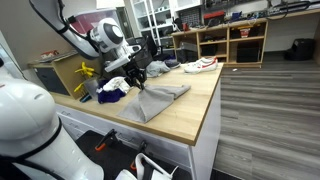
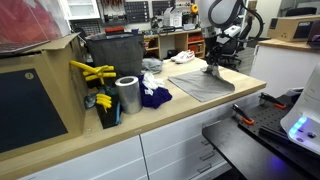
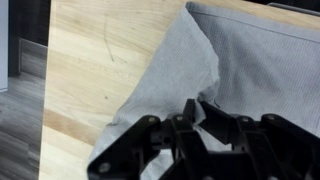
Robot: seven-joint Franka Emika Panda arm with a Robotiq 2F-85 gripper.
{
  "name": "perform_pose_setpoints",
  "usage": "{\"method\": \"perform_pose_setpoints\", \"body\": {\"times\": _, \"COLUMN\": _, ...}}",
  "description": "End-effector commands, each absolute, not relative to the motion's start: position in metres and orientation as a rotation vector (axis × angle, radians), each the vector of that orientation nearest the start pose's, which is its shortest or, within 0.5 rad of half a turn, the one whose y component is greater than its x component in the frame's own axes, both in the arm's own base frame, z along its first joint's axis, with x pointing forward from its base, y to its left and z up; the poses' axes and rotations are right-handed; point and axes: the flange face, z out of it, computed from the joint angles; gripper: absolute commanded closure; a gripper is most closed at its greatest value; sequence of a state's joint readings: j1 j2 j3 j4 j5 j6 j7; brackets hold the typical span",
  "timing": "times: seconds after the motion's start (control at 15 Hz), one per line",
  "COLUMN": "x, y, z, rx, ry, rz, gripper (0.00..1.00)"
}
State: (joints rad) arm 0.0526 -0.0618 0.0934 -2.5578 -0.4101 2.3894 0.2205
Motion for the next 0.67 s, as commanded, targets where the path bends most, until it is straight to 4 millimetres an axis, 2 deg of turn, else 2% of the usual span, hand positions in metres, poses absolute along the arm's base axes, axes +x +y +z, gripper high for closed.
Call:
{"method": "perform_pose_setpoints", "body": {"times": 0.0, "x": 0.422, "y": 0.078, "z": 0.282, "rx": -3.392, "ry": -0.522, "rz": 0.095, "gripper": 0.97}}
{"method": "perform_pose_setpoints", "body": {"times": 0.4, "x": 0.425, "y": 0.103, "z": 0.282, "rx": -3.373, "ry": -0.59, "rz": 0.077, "gripper": 0.97}}
{"method": "perform_pose_setpoints", "body": {"times": 0.6, "x": 0.417, "y": 0.116, "z": 0.279, "rx": -3.362, "ry": -0.656, "rz": 0.077, "gripper": 0.97}}
